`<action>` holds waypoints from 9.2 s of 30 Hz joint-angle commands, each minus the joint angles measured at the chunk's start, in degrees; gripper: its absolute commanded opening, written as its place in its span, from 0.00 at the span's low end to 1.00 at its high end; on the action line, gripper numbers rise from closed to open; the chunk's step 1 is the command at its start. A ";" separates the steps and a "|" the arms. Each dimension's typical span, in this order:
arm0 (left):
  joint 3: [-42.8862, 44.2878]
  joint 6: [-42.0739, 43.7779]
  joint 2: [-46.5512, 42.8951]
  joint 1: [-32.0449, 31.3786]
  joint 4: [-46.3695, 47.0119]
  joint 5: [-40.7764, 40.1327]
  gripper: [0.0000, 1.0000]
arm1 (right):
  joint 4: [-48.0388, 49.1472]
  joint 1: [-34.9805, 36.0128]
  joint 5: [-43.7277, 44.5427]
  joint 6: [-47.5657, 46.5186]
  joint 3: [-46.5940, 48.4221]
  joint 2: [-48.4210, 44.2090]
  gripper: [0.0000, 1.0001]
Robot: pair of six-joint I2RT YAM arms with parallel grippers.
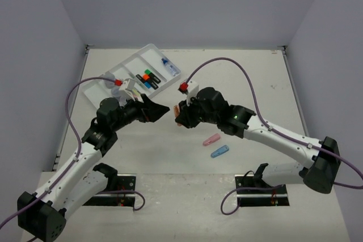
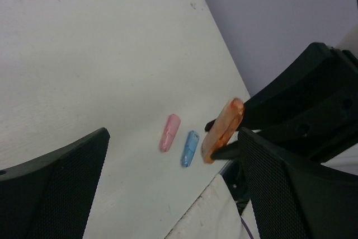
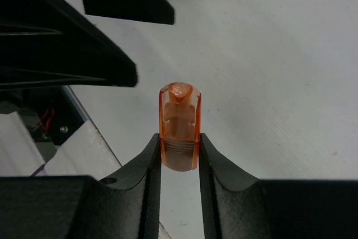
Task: Sort the stationery into containers
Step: Pick up the stationery from the center of the board, then place the stationery in the storage box, then pick up the stationery from the center of the board, then place the stationery in the storage box, then pick up the stationery from the center of the board.
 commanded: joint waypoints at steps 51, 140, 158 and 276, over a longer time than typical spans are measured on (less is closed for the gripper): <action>45.62 -2.66 60.98 32.40 -38.84 -50.61 0.00 | 1.58 -6.38 30.18 7.79 -22.74 -26.79 0.99; 12.00 18.93 -8.99 25.86 -32.30 -18.27 1.00 | -27.27 -4.09 27.66 79.73 -3.90 28.07 0.40; 7.45 15.57 -1.51 25.80 -22.16 13.59 1.00 | 0.58 10.95 38.67 15.83 1.85 17.49 0.00; 11.74 21.04 -7.17 24.72 -29.11 -16.67 1.00 | -39.78 4.86 26.23 97.59 -9.71 11.40 0.81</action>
